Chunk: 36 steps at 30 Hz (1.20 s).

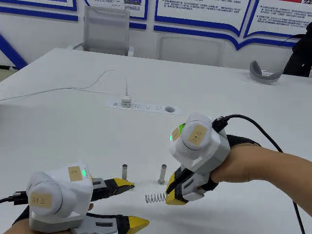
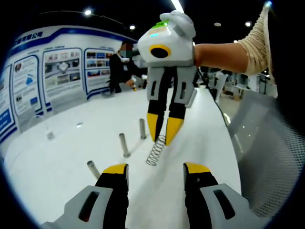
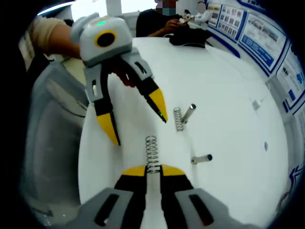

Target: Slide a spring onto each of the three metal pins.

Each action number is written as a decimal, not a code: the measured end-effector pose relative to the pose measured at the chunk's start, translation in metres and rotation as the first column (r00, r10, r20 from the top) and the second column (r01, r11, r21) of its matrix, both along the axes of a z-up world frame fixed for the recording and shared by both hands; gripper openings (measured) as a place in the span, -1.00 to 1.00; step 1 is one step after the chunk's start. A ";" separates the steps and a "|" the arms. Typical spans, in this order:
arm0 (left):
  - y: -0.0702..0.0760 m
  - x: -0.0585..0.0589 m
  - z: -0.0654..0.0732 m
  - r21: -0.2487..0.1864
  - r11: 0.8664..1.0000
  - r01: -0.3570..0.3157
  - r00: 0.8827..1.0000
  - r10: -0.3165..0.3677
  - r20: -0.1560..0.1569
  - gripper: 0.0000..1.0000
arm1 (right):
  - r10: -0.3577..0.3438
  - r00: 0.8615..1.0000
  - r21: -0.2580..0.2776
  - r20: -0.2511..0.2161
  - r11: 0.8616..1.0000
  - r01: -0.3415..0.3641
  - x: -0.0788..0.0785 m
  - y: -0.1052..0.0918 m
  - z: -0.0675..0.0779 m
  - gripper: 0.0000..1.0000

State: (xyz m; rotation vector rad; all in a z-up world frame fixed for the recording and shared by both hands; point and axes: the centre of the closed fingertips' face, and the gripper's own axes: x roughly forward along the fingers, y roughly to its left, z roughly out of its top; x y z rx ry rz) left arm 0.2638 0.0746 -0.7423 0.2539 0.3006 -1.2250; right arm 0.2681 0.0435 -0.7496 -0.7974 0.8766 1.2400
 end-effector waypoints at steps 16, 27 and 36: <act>-0.010 -0.006 0.002 0.031 0.997 0.068 0.994 -0.071 0.079 -0.61 | 0.059 0.998 -0.006 -0.005 0.998 -0.059 -0.013 0.010 0.006 -0.77; -0.011 -0.009 0.000 0.050 0.995 0.081 0.991 -0.086 0.098 -0.76 | 0.081 0.997 -0.012 0.006 0.997 -0.081 -0.018 0.015 0.015 -0.77; -0.010 -0.009 -0.001 0.052 0.995 0.081 0.992 -0.085 0.092 -0.77 | 0.101 0.994 0.007 0.033 0.995 -0.101 -0.019 0.026 0.027 -0.78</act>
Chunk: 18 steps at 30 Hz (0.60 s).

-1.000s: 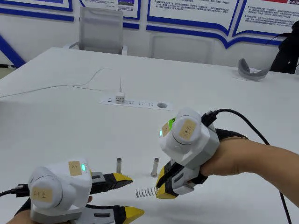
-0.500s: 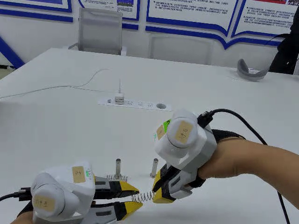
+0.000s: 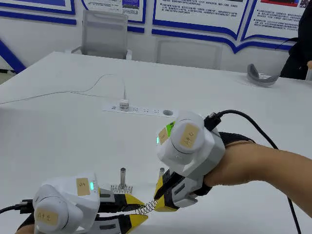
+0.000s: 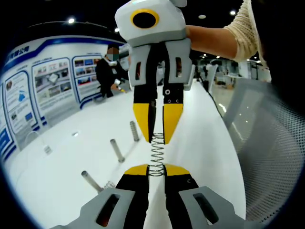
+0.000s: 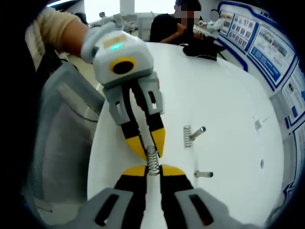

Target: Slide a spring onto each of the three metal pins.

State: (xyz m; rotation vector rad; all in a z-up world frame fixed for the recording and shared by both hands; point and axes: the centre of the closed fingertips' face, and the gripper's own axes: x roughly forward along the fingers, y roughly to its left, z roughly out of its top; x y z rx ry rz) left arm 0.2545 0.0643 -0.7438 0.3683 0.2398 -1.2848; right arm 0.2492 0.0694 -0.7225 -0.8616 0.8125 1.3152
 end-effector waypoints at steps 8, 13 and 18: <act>-0.002 -0.001 0.001 -0.008 1.000 0.000 1.000 0.000 -0.004 -0.78 | 0.016 1.000 0.025 0.017 1.000 -0.017 -0.001 0.010 0.009 -0.78; -0.003 0.000 0.003 -0.015 1.000 -0.002 1.000 0.002 -0.007 -0.78 | 0.025 0.999 0.035 0.026 0.999 -0.026 -0.002 0.015 0.012 -0.77; -0.004 0.000 0.005 -0.026 1.000 -0.006 1.000 0.006 -0.012 -0.78 | 0.027 0.999 0.044 0.030 0.999 -0.028 -0.001 0.019 0.015 -0.77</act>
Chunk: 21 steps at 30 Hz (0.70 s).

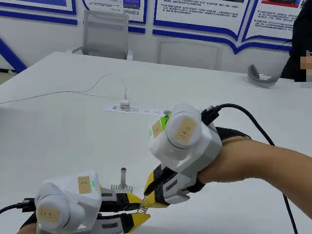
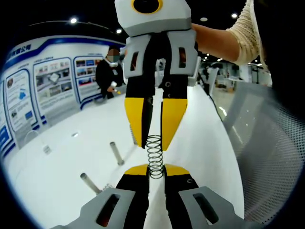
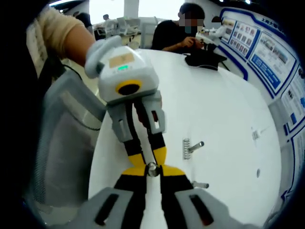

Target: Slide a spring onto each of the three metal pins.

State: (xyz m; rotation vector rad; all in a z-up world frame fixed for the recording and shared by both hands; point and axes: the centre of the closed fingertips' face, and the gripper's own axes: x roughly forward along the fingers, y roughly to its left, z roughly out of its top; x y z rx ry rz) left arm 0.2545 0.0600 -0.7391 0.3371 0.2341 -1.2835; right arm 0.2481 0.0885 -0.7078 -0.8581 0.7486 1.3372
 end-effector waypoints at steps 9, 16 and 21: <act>0.000 0.002 0.000 -0.017 1.000 -0.009 1.000 0.009 -0.008 -0.79 | -0.005 1.000 -0.004 -0.013 1.000 0.005 0.000 0.000 -0.003 -0.68; 0.000 0.003 0.001 -0.024 1.000 -0.010 1.000 0.009 -0.010 -0.79 | -0.011 1.000 -0.012 -0.017 1.000 0.011 0.002 -0.001 -0.008 -0.70; 0.000 0.004 0.004 -0.033 0.999 -0.014 1.000 0.013 -0.011 -0.78 | -0.011 1.000 -0.013 -0.016 1.000 0.010 0.002 0.000 -0.010 -0.74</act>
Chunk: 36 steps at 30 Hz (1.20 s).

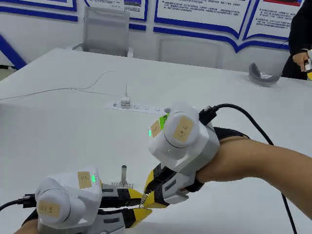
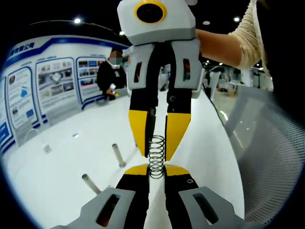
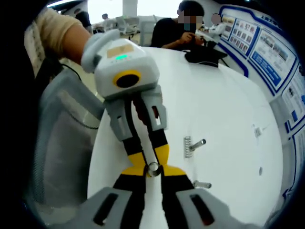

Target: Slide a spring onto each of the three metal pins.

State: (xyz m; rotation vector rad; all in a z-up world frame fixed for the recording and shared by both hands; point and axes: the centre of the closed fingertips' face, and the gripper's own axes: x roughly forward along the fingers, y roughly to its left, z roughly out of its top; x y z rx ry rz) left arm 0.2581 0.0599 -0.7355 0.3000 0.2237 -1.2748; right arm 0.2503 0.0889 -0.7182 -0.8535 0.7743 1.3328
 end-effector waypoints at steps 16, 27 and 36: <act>0.002 0.002 -0.002 -0.013 1.000 -0.018 1.000 0.018 -0.025 -0.52 | -0.022 1.000 -0.004 0.003 1.000 0.022 0.008 -0.006 0.002 -0.76; 0.016 0.006 -0.004 -0.029 0.997 -0.066 0.996 0.064 -0.065 -0.31 | -0.062 0.998 -0.005 0.016 0.998 0.062 0.022 -0.018 0.009 -0.76; 0.029 0.011 -0.004 -0.035 0.993 -0.111 0.991 0.108 -0.080 -0.18 | -0.092 0.996 -0.008 0.023 0.996 0.092 0.032 -0.028 0.011 -0.76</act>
